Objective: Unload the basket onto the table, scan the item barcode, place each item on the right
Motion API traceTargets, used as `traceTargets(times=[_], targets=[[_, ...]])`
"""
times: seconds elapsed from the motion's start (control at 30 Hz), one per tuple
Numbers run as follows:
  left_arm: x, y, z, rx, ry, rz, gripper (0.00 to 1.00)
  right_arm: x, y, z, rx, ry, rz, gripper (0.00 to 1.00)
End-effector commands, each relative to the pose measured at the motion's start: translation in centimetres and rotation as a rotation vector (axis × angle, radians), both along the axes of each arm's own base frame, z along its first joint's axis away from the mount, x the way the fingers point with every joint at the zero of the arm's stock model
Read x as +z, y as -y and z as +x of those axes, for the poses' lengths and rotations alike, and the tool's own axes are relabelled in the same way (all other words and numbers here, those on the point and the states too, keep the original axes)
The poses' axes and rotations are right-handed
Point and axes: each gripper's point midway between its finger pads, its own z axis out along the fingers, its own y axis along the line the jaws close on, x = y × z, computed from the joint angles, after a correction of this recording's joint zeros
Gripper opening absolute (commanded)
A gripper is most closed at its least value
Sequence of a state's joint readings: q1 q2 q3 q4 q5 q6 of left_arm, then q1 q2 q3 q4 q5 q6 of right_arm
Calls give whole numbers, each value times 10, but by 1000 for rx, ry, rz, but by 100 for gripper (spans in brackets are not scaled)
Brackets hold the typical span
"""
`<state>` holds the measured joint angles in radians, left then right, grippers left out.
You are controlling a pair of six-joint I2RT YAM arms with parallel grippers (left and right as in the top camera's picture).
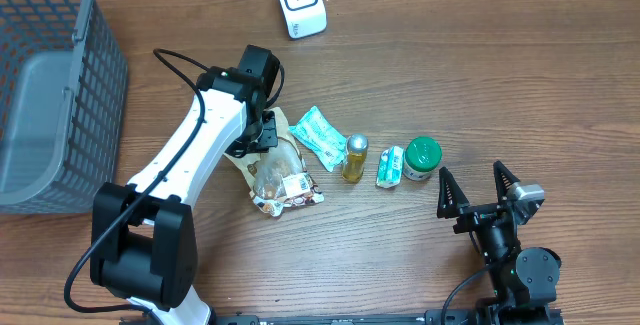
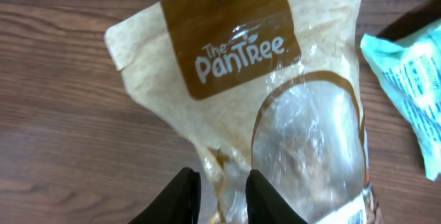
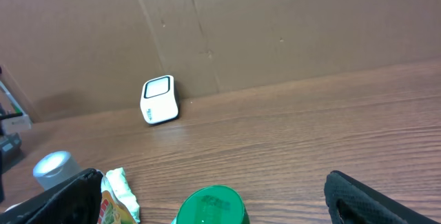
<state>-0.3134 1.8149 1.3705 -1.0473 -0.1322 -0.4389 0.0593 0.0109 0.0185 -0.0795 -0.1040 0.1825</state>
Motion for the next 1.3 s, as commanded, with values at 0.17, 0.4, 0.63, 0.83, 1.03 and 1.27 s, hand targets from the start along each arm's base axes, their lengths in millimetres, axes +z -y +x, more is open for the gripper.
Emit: traceTargets(times=[0.17,0.4,0.63,0.83,1.03,1.27], targets=[[-38,-9,-22,18,-47,13,26,-2,2,0,-10,3,0,100],[-64,-17,-37,18,-58,37,29,-2,2,0,-10,2,0,100],[-69,-20,-29,3,-15,52,29,-2,2,0,-10,3,0,100],[-39,-8,9,-78,82,31,30,-2,2,0,-10,2,0,100],[26,6,33,-87,111,-26,30,-2,2,0,-10,2,0,100],[25,27,14,-65,27,-158,27,-2,2,0,-10,2,0,100]])
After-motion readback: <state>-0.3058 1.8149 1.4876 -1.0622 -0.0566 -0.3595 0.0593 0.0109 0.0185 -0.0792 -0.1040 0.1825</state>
